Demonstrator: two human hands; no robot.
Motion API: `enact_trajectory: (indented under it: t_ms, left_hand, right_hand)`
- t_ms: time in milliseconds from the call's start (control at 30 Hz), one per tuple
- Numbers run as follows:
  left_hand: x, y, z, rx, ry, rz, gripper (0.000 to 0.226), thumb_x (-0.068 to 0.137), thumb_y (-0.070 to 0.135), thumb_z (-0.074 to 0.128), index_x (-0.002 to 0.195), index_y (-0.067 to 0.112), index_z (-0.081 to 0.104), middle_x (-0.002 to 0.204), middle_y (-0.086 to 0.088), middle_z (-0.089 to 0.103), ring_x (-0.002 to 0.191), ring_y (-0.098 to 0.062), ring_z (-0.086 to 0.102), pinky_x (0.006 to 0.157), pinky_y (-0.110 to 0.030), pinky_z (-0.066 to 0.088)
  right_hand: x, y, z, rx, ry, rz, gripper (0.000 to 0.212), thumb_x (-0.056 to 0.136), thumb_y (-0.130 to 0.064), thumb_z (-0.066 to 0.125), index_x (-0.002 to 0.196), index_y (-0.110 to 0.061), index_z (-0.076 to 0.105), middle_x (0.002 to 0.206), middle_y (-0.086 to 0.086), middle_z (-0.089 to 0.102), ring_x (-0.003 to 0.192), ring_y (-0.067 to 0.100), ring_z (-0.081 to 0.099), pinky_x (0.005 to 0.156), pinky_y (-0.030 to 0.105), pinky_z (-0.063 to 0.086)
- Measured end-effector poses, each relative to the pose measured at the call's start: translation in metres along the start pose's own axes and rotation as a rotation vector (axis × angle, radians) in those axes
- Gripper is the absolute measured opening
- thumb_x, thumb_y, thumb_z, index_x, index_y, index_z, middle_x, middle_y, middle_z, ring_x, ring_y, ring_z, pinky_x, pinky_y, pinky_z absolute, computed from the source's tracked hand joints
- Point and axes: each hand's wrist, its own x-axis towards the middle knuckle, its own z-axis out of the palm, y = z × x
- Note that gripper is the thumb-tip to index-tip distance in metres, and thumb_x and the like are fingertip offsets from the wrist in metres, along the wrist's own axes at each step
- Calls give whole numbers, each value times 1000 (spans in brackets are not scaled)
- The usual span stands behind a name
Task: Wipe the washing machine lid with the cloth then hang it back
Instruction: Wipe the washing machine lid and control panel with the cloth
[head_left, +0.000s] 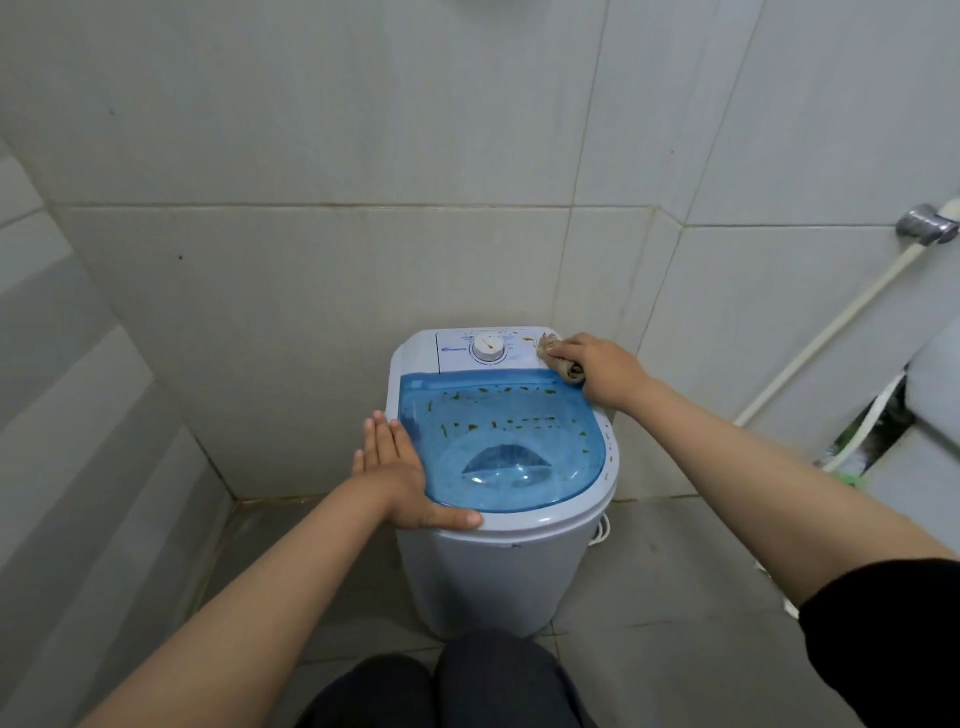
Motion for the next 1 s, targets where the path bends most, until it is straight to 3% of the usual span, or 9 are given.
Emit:
enact_trajectory:
  t_ms: [167, 433, 600, 1000]
  left_hand:
    - [-2, -1, 0, -17, 6, 9, 160, 42, 88, 59, 135, -1, -35, 143, -21, -45, 134, -32, -40, 115, -46, -9]
    - [-4, 0, 0, -41, 7, 11, 162, 40, 89, 60, 135, 0, -35, 144, -21, -44, 134, -31, -40, 116, -47, -8]
    - [-6, 0, -1, -42, 7, 1, 161, 40, 88, 60, 136, 0, -34, 145, -21, -43, 135, -31, -39, 116, -46, -8]
    - [-8, 1, -1, -62, 27, -1, 163, 37, 89, 61, 137, 0, -33, 147, -20, -41, 137, -31, -37, 117, -47, -7]
  right_hand:
    - [-17, -2, 0, 76, 15, 62, 66, 74, 3, 53, 133, -24, 51, 123, 7, 58, 110, 33, 56, 83, 38, 49]
    - [-55, 2, -3, 269, 10, 143, 57, 72, 8, 50, 120, -20, 62, 113, 10, 67, 106, 31, 60, 85, 38, 50]
    - [-78, -4, -1, 317, 2, 176, 57, 71, 10, 49, 117, -21, 64, 111, 9, 68, 104, 30, 60, 75, 28, 41]
    - [-126, -20, 10, 307, 78, 215, 58, 73, 4, 49, 124, -19, 60, 117, 12, 62, 111, 32, 57, 85, 26, 40]
